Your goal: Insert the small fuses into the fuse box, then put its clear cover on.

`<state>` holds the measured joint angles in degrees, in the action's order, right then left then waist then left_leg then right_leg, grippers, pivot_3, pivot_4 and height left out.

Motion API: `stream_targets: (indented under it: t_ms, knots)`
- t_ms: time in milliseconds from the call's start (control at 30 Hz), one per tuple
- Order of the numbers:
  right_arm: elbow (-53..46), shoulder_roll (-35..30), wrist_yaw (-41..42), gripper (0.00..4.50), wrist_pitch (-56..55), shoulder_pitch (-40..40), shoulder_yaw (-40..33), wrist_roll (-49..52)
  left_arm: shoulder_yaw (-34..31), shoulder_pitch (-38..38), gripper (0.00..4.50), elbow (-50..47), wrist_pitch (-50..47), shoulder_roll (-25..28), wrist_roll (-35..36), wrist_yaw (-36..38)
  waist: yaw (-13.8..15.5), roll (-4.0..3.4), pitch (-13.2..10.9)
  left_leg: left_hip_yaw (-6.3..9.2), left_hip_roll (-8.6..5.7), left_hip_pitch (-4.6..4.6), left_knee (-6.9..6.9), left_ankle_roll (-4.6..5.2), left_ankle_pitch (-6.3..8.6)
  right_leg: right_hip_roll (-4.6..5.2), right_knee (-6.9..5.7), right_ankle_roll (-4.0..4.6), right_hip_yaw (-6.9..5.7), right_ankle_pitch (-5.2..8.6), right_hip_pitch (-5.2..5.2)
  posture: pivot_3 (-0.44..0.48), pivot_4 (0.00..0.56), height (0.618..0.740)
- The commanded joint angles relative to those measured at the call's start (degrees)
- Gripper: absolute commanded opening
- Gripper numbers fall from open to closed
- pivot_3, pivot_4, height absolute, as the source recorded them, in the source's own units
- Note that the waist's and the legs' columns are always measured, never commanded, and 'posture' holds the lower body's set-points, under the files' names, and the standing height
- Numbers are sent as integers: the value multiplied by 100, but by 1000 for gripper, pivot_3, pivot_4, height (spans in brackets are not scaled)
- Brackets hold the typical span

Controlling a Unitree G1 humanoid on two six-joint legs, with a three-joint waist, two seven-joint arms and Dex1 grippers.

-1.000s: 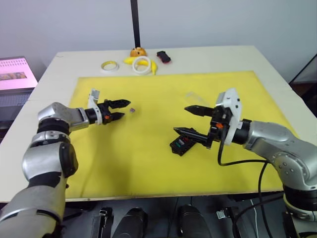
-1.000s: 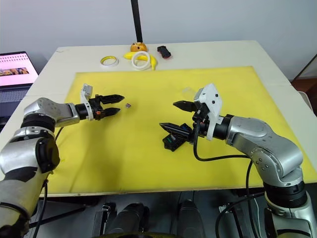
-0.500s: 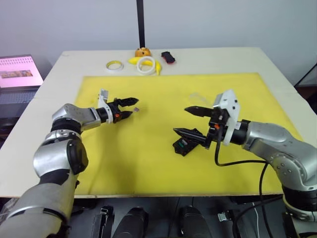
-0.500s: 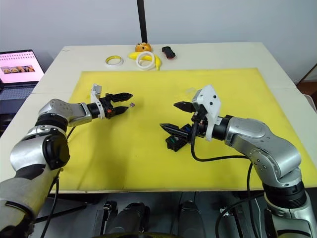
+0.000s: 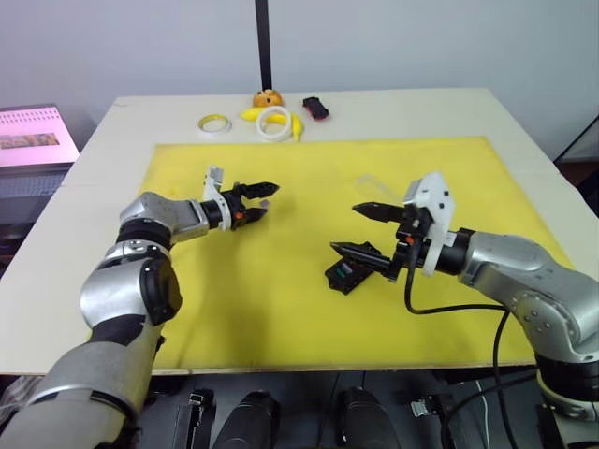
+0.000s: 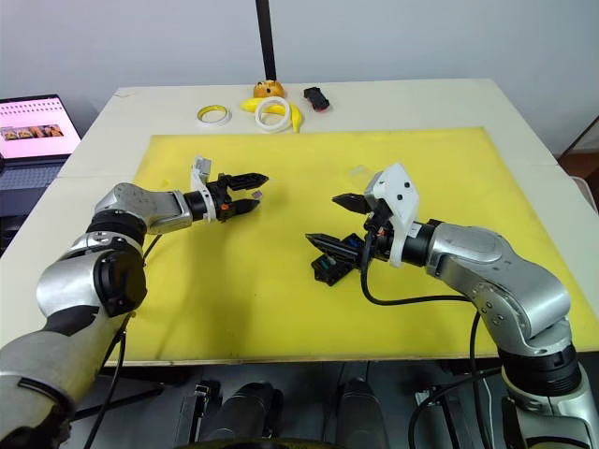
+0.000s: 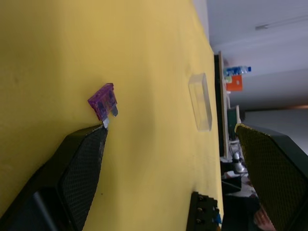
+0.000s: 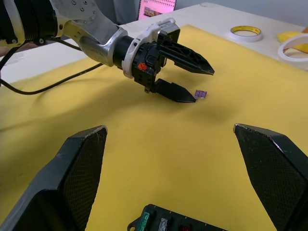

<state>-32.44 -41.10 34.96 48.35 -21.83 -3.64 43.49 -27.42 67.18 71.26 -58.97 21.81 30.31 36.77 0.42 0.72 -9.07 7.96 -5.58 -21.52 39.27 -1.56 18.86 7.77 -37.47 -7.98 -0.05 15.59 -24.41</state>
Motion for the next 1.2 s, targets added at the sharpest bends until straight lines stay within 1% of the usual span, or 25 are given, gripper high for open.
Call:
stream_targets:
  t_ms: [33, 300, 400, 500, 733, 800, 867, 1200]
  knots:
    - [-234, -50, -57, 4471, -46, 11, -206, 18, -267, -1, 4500, 36, 246, 131, 98, -336, -7, 0, 0, 0, 0, 1, 0, -1, 0, 0, -2, 0, 0, 0, 0, 0, 150, 740]
    - [-292, -53, -102, 4471, -47, 80, -246, 28, -393, -158, 4500, 39, 253, 358, 143, -337, -123, -1, 0, 0, 5, 4, -5, -3, -1, -3, -7, 0, 1, 0, -3, 0, 150, 740]
    - [-257, -80, -52, 4471, -56, 57, -219, 1, -437, -193, 4500, 82, 372, 299, 156, -318, -123, -1, 1, -1, 10, 7, -8, -4, -2, -8, -8, 0, 0, 0, -3, 0, 150, 740]
    - [-210, -113, -5, 4471, -54, -10, -188, -4, -349, -197, 4500, 87, 519, 176, 65, -196, -122, -1, 1, -2, 9, 6, -8, -4, -2, -7, -8, 0, 1, 0, -4, 0, 150, 740]
    - [-199, -158, 39, 4471, -17, -69, -193, -14, -371, -308, 4500, 174, 946, 45, 19, -245, -98, -2, 3, -1, 9, 8, -6, -6, -4, -5, -8, 0, 1, 0, 0, 0, 150, 740]
    - [-223, -169, 33, 4500, -4, -48, -210, 4, -375, -348, 3964, 190, 971, 48, 24, -234, -105, -3, 4, -1, 9, 9, -6, -8, -4, -5, -9, 0, 1, 0, 0, 0, 150, 740]
    - [-263, -178, 20, 4500, 10, -9, -236, 30, -321, -379, 3215, 191, 935, 60, -14, -183, -114, -3, 4, -2, 9, 9, -6, -9, -5, -6, -11, 0, 1, 0, 0, 0, 150, 740]
    - [-307, -141, -45, 4500, 27, 35, -244, 46, -204, -418, 3215, 158, 914, 78, -81, -110, -116, -4, 5, -2, 15, 10, -8, -9, -5, -7, -12, 0, 2, 0, -2, 0, 150, 740]
